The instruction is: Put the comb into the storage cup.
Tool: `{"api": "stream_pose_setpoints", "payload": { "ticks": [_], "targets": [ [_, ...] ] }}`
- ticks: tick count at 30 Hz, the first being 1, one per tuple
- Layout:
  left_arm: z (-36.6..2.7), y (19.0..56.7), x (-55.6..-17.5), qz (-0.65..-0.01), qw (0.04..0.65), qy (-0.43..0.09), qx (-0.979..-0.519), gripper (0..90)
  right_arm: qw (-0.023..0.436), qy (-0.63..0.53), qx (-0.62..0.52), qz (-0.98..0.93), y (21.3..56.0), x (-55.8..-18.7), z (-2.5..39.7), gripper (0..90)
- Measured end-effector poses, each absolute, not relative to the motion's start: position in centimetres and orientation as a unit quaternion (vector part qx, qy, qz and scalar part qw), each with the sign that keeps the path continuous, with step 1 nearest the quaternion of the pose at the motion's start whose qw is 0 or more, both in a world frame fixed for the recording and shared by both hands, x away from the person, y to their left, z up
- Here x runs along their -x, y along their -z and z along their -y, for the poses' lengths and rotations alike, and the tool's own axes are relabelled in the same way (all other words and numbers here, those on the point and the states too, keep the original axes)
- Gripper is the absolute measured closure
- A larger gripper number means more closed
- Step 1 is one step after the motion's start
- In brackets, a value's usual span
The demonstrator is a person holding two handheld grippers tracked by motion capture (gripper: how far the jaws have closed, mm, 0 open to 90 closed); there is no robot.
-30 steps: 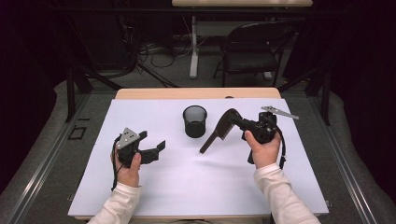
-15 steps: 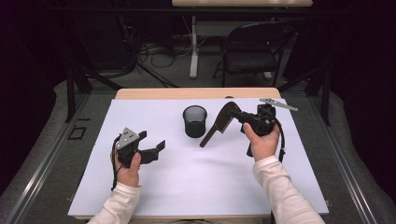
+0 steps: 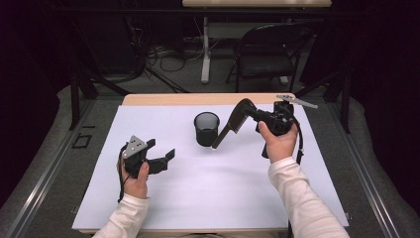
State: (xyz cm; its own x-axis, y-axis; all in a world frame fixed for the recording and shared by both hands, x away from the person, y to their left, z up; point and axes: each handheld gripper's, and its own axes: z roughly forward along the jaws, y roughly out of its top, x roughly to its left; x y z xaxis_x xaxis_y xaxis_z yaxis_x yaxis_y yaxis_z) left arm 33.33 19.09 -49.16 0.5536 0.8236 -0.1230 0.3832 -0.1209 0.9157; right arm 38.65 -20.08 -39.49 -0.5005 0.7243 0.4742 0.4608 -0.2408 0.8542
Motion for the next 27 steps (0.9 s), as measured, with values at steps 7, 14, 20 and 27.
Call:
{"api": "stream_pose_setpoints", "payload": {
  "ticks": [7, 14, 20, 27],
  "targets": [
    [-19.1, 49.1, -33.3, -0.421, 0.514, -0.215, -0.716, 15.6, 0.110, -0.623, -0.489, -0.601, 38.8, -38.9, 20.2, 87.3],
    [-19.1, 49.2, -33.3, -0.421, 0.513, -0.215, -0.717, 15.6, 0.118, -0.626, -0.486, -0.598, 38.0, -39.1, 20.3, 87.4],
    [-19.1, 49.2, -33.3, -0.421, 0.513, -0.215, -0.717, 15.6, 0.121, -0.628, -0.486, -0.596, 37.4, -39.4, 20.3, 87.4],
    [-19.1, 49.1, -33.3, -0.421, 0.514, -0.215, -0.716, 15.6, 0.123, -0.628, -0.489, -0.593, 36.8, -39.8, 20.3, 87.4]
  ]
}}
